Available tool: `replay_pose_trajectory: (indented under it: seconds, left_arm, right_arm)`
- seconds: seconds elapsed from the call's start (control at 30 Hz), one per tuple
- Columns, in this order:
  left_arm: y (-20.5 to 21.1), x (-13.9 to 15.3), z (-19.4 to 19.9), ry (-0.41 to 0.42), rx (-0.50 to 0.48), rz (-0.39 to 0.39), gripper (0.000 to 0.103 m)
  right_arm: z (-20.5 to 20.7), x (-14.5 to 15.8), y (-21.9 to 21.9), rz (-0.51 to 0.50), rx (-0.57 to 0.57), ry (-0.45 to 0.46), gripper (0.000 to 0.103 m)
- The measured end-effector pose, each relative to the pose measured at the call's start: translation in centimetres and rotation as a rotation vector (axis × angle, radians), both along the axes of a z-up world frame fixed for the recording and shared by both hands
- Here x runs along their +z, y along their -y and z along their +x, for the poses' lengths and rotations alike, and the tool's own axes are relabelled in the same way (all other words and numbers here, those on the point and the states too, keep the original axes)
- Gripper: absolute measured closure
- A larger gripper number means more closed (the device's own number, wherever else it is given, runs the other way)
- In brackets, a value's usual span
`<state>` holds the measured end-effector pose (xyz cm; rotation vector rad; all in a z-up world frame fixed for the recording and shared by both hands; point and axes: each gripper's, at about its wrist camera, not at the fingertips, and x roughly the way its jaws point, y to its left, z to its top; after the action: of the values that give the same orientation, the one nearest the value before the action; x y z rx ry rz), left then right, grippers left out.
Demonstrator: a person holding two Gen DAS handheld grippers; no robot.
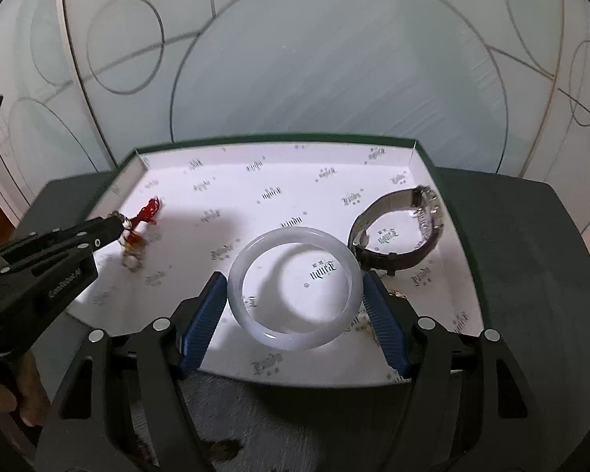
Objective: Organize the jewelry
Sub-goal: 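Carry the ring and bangle into the box and open both tools, then withdraw both tools from the box back over the table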
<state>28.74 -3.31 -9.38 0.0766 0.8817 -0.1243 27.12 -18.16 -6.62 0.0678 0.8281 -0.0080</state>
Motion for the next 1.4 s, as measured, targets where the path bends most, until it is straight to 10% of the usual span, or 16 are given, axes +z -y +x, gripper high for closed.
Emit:
replay_pose_trajectory:
  seconds: [0.27,0.43,0.9,1.4]
  left_arm:
    - [0.6,-0.9,0.6,-0.019,-0.021,0.007,0.084]
    - [0.5,-0.5,0.1,-0.012,-0.023,-0.010,0.059]
    - [-3.8,4.4,-5.8,0.023,0.008,-0.071,0.058]
    - [-7.3,1.9,-16.2,-0.077,0.089,-0.095,0.058]
  right_arm:
    - [0.5,-1.6,-0.2,0.006,0.011,-0.036,0.032]
    - [-0.7,-1.1,0.1,0.032,0.006,-0.017,0.032]
    - [-8.8,3.5,1.7,0.089,-0.032,0.087,0.032]
    - [-18.6,-0.2,1.8,0.084,-0.044,-0.011,0.032]
